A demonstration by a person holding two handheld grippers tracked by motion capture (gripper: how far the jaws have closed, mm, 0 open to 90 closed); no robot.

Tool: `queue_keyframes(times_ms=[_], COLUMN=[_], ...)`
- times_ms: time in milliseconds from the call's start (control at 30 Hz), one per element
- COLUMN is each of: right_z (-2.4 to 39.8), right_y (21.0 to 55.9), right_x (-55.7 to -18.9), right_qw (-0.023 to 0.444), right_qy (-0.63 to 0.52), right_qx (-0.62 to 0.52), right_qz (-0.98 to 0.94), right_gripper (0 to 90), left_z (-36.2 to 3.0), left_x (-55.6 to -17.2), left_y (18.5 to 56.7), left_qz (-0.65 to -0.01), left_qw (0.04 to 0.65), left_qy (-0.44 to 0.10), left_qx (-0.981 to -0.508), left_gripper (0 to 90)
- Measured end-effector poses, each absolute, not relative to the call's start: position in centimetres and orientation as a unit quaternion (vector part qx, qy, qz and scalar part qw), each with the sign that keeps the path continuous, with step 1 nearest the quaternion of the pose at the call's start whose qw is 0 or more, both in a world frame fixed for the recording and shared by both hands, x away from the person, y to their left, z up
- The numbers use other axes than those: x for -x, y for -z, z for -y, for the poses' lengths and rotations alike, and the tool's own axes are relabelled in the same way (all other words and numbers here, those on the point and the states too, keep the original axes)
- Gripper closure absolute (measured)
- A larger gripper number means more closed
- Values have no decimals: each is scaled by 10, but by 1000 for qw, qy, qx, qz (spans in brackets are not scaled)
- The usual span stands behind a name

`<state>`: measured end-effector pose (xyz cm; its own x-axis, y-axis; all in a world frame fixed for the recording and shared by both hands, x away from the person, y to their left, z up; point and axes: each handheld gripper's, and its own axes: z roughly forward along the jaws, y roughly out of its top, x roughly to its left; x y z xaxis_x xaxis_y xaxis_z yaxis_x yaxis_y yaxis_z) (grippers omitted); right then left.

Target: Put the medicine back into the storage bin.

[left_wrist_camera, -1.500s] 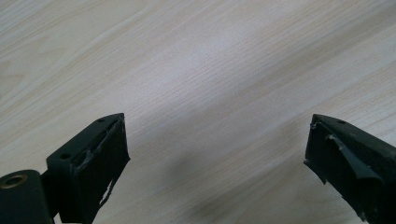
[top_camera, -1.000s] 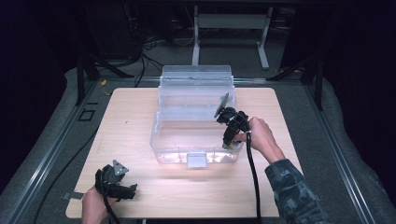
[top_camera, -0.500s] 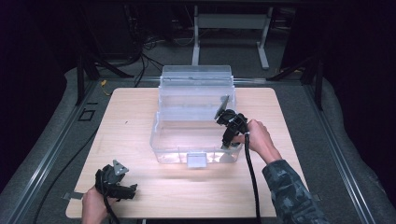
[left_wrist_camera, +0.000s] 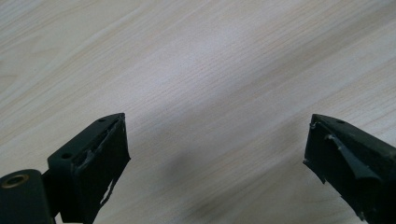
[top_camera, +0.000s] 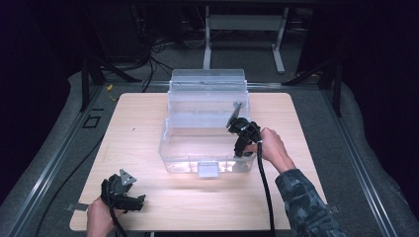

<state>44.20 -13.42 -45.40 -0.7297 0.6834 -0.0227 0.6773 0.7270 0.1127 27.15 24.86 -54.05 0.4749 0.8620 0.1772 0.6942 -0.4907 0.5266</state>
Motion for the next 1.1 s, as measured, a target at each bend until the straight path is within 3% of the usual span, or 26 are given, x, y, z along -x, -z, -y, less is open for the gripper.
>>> queue_keyframes(times_ms=[1100], right_z=[134], right_y=[465], right_x=[-443], right_qw=[25], right_qy=[-32], right_qx=[-381], right_qz=[-924], right_gripper=[415], left_z=[-248], left_x=[-272], left_y=[541], left_qz=[-462], left_qw=[191], left_qy=[-212], left_qx=[-840], left_gripper=[61])
